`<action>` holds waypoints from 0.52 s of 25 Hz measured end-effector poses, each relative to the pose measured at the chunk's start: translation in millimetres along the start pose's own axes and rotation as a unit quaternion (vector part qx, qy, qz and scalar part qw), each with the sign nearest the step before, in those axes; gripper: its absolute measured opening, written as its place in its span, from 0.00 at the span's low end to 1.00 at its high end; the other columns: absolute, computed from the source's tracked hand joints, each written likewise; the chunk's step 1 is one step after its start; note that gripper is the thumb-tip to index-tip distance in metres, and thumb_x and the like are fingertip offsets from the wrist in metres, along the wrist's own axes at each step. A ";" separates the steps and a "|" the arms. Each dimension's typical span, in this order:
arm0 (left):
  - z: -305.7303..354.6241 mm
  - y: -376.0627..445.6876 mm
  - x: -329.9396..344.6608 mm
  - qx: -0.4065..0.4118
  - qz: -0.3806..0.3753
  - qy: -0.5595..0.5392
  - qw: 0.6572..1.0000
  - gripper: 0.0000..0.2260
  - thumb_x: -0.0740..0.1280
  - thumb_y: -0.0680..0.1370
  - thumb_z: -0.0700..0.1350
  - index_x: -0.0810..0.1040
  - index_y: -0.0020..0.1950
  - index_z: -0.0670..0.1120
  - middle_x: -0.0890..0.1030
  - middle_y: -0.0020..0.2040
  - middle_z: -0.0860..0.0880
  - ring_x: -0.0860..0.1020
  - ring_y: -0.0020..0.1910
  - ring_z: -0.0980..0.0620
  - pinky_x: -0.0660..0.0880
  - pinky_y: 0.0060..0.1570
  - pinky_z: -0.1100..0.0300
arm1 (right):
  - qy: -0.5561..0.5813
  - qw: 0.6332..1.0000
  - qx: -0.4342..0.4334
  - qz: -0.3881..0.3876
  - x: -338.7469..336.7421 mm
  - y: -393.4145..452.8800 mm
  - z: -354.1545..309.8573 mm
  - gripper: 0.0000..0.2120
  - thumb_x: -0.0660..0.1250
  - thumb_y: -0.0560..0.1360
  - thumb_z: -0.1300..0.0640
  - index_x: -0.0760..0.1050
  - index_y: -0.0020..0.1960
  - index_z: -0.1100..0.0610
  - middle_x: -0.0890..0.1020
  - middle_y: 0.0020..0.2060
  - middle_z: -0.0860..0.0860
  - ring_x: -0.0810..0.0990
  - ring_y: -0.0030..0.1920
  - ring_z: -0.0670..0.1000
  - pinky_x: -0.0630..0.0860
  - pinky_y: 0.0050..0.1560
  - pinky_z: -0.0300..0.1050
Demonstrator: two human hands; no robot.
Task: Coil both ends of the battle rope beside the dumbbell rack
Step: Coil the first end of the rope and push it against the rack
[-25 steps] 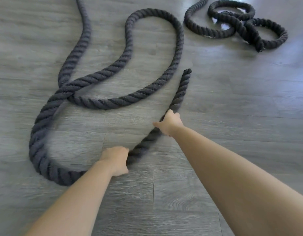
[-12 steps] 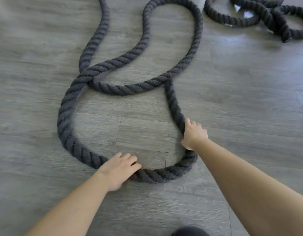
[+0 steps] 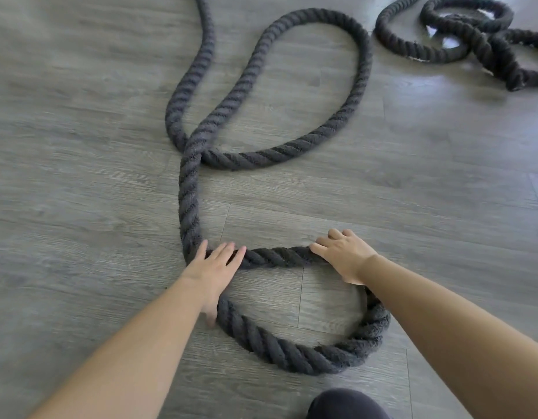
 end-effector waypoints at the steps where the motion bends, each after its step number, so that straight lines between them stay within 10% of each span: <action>1: -1.7 2.5 -0.5 -0.005 0.005 0.000 1.000 0.71 0.82 0.57 0.62 0.33 0.79 0.42 0.52 0.79 0.40 0.53 0.78 0.42 0.49 0.76 0.39 | 0.005 1.000 0.008 0.005 0.5 0.8 2.3 0.32 0.66 0.76 0.62 0.58 0.76 0.50 0.70 0.67 0.51 0.67 0.62 0.56 0.68 0.58 0.49; 6: 18.6 -14.5 -0.8 -0.028 0.022 -0.070 0.997 0.65 0.81 0.61 0.59 0.37 0.80 0.42 0.68 0.67 0.44 0.73 0.63 0.45 0.74 0.60 0.51 | 0.114 0.982 0.152 0.002 -29.4 20.0 10.0 0.26 0.64 0.77 0.61 0.61 0.73 0.52 0.74 0.61 0.56 0.75 0.58 0.59 0.72 0.51 0.51; 8: 30.3 -22.9 3.4 -0.043 0.010 -0.093 0.995 0.63 0.78 0.63 0.61 0.37 0.80 0.40 0.70 0.66 0.43 0.76 0.60 0.45 0.77 0.57 0.51 | 0.338 0.900 0.276 -0.012 -37.3 29.0 2.1 0.24 0.64 0.77 0.58 0.61 0.70 0.57 0.77 0.60 0.58 0.78 0.56 0.61 0.73 0.45 0.50; 11: 59.3 -28.3 -0.1 -0.105 -0.020 -0.167 0.980 0.59 0.71 0.66 0.65 0.40 0.80 0.37 0.69 0.68 0.40 0.76 0.59 0.43 0.75 0.54 0.52 | 0.532 0.772 0.345 -0.034 -42.7 47.8 -46.6 0.49 0.68 0.76 0.41 0.42 0.80 0.63 0.66 0.73 0.61 0.71 0.68 0.63 0.73 0.59 0.55; 13: 94.4 -31.4 -5.2 -0.142 -0.022 -0.280 0.949 0.48 0.59 0.71 0.66 0.46 0.80 0.38 0.68 0.70 0.40 0.74 0.63 0.43 0.73 0.57 0.51 | 0.559 0.758 0.331 -0.059 -43.1 54.9 -89.8 0.61 0.74 0.72 0.40 0.33 0.79 0.65 0.60 0.76 0.60 0.65 0.73 0.61 0.69 0.67 0.56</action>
Point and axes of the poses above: each hand's wrist, its own y-axis towards the middle knuckle, its own x-axis out of the palm, z = x × y, the point moved 7 cm from there along y, towards the middle knuckle
